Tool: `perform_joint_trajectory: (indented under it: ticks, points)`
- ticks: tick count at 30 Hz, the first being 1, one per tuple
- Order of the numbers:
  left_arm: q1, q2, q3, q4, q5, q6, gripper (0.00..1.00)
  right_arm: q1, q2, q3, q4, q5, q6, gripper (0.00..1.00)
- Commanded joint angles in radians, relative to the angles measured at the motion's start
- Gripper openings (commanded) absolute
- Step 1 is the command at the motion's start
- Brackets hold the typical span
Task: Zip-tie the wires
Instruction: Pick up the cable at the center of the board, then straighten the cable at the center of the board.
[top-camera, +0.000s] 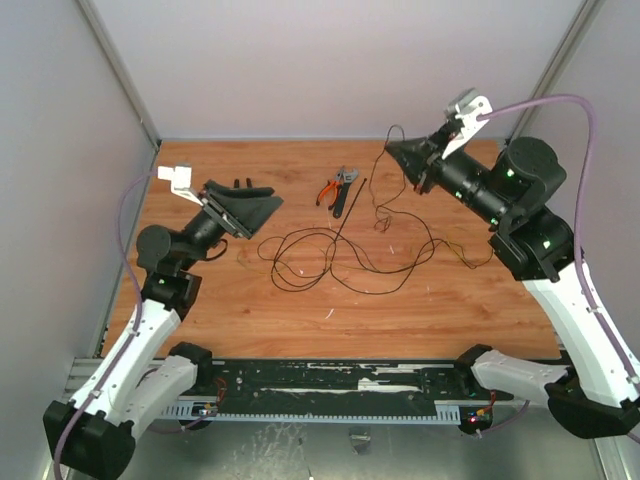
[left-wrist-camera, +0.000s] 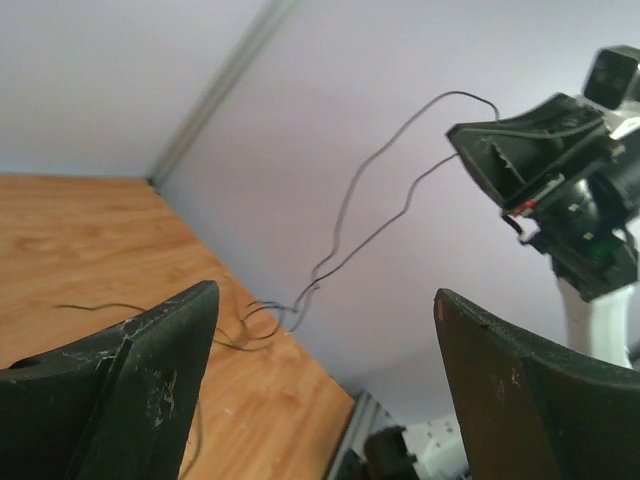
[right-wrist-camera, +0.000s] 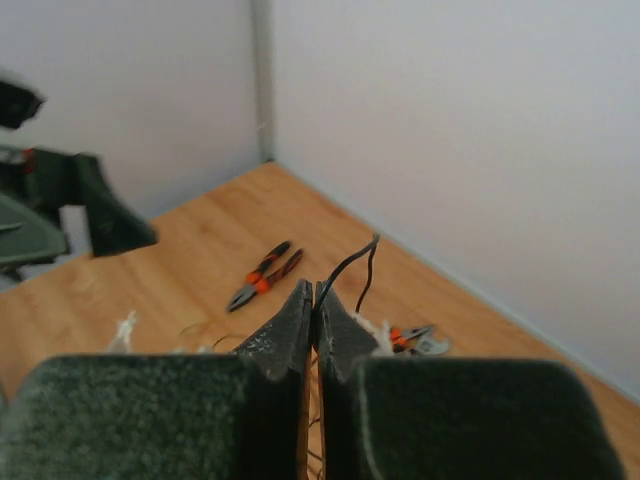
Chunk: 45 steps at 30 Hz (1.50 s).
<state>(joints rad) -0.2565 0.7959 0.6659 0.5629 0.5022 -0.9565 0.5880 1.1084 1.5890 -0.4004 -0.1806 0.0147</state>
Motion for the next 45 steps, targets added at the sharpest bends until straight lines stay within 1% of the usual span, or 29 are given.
perform_joint_trajectory:
  ticks: [1, 5, 7, 9, 12, 15, 22, 25, 27, 30, 33, 34, 36, 38, 41, 43, 45]
  points:
    - [-0.122, 0.026, 0.022, 0.072, -0.025, 0.014, 0.93, -0.002, -0.062, -0.094, 0.006, -0.22, 0.068, 0.0]
    - [-0.244, 0.106, 0.027, 0.118, -0.088, 0.048, 0.93, -0.002, -0.1, -0.166, 0.06, -0.346, 0.124, 0.0]
    - [-0.297, 0.147, 0.031, 0.142, -0.111, 0.063, 0.93, -0.001, -0.106, -0.181, 0.077, -0.371, 0.147, 0.0]
    - [-0.345, 0.18, 0.039, 0.153, -0.149, 0.096, 0.96, -0.002, -0.106, -0.19, 0.093, -0.398, 0.168, 0.0]
    - [-0.405, 0.221, 0.043, 0.153, -0.232, 0.154, 0.98, -0.002, -0.109, -0.205, 0.108, -0.453, 0.185, 0.0]
    - [-0.44, 0.245, 0.049, 0.16, -0.257, 0.184, 0.95, -0.001, -0.118, -0.223, 0.138, -0.471, 0.202, 0.0]
    - [-0.488, 0.296, 0.069, 0.187, -0.231, 0.202, 0.76, -0.002, -0.13, -0.232, 0.161, -0.453, 0.22, 0.0]
    - [-0.504, 0.315, 0.074, 0.194, -0.212, 0.202, 0.73, -0.001, -0.143, -0.234, 0.177, -0.426, 0.231, 0.0]
    - [-0.513, 0.329, 0.081, 0.195, -0.203, 0.202, 0.69, -0.001, -0.15, -0.237, 0.186, -0.411, 0.234, 0.0]
    - [-0.528, 0.349, 0.084, 0.195, -0.201, 0.207, 0.53, -0.002, -0.158, -0.234, 0.186, -0.373, 0.232, 0.0]
    - [-0.532, 0.359, 0.084, 0.189, -0.211, 0.213, 0.33, -0.001, -0.168, -0.233, 0.17, -0.315, 0.222, 0.0]
    - [-0.532, 0.357, 0.085, 0.18, -0.222, 0.218, 0.23, -0.001, -0.172, -0.231, 0.159, -0.292, 0.215, 0.0]
    - [-0.532, 0.346, 0.1, 0.139, -0.255, 0.245, 0.1, -0.002, -0.171, -0.222, 0.114, -0.228, 0.197, 0.0]
    - [-0.532, 0.331, 0.129, 0.075, -0.29, 0.289, 0.0, -0.002, -0.163, -0.211, 0.056, -0.15, 0.171, 0.0]
    - [-0.532, 0.313, 0.23, -0.087, -0.376, 0.381, 0.0, -0.002, -0.135, -0.196, -0.044, 0.005, 0.128, 0.0]
    - [-0.532, 0.314, 0.294, -0.204, -0.431, 0.451, 0.0, -0.002, -0.112, -0.2, -0.103, 0.142, 0.114, 0.0]
    - [-0.532, 0.322, 0.369, -0.284, -0.47, 0.5, 0.0, -0.002, -0.088, -0.212, -0.15, 0.275, 0.104, 0.0]
